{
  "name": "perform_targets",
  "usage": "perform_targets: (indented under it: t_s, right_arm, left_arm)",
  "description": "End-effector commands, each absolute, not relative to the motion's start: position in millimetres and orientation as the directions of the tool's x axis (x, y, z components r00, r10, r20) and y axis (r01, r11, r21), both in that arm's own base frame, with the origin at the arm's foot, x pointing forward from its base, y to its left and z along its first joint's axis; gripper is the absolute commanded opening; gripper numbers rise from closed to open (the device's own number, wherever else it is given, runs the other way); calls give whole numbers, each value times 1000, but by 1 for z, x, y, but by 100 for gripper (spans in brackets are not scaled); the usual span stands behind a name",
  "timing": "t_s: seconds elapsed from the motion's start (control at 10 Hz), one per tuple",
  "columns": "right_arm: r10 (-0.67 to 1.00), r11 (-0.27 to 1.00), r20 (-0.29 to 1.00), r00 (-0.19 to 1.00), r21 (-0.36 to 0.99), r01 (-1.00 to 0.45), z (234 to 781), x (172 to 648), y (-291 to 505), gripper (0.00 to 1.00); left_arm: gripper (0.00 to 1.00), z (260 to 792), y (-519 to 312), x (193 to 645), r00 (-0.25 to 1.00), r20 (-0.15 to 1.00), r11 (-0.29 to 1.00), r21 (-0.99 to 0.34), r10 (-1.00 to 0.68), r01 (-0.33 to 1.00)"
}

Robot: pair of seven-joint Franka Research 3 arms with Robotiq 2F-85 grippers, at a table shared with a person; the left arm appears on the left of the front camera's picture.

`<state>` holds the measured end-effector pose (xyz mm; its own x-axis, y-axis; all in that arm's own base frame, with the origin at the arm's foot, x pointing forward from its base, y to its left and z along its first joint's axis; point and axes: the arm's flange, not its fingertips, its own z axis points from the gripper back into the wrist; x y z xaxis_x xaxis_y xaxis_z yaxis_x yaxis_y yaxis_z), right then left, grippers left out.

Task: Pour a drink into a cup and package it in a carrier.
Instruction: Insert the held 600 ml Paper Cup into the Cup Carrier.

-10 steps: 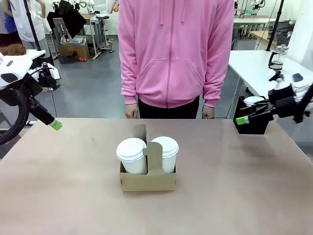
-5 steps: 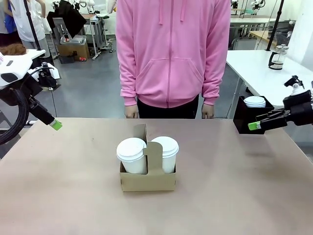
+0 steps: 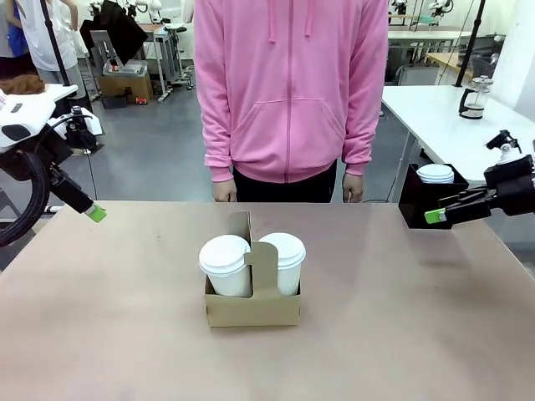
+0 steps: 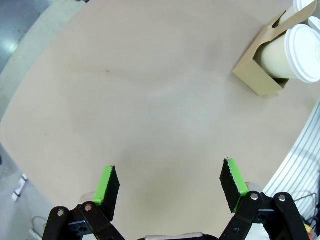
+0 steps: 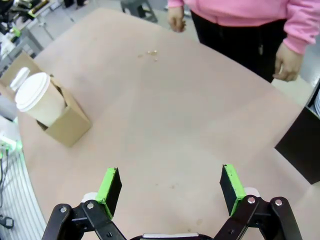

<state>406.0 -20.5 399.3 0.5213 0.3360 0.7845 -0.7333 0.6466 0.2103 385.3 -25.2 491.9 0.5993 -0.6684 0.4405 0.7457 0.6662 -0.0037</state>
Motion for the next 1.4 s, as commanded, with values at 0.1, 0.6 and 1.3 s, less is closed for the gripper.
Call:
perform_targets:
  t_s: [0.1,0.6,1.3]
  right_arm:
    - [332,638,787,520,219,-738,400,407,-20,100]
    - [332,638,787,520,219,-738,400,407,-20,100]
    - [332,638,787,520,219,-738,400,407,-20,100]
  left_arm:
    - [100,492,-25,385,594,447,663,-3,-669,749]
    - [100,492,-25,385,594,447,663,-3,-669,749]
    - [100,492,-25,385,594,447,663,-3,-669,749]
